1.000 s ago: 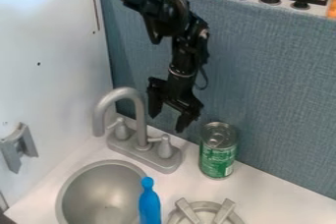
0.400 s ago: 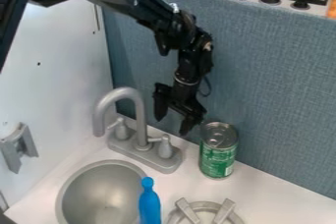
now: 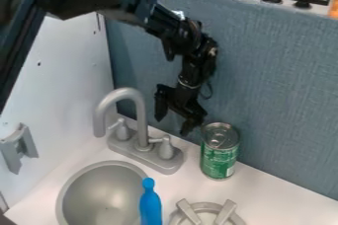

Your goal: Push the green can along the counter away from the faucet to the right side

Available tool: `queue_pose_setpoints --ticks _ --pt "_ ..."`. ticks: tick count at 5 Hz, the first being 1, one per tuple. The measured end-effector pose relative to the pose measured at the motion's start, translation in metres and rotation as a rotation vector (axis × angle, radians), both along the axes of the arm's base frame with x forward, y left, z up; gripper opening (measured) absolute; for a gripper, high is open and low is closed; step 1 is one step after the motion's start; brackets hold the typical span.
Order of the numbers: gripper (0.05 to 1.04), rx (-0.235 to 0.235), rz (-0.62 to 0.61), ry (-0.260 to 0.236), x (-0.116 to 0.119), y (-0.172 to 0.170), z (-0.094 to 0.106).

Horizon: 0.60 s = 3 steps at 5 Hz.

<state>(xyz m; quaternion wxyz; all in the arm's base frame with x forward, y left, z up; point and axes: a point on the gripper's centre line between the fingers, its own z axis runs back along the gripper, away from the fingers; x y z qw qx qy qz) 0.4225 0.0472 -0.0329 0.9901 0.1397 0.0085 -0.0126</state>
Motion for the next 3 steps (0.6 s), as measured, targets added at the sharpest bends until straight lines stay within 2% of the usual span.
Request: queue_pose_setpoints --ticks 2,3 --pt "1.001 -0.083 -0.086 -0.029 0.001 -0.032 -0.012" --pt "1.001 -0.181 -0.187 -0.052 0.001 -0.070 -0.020"
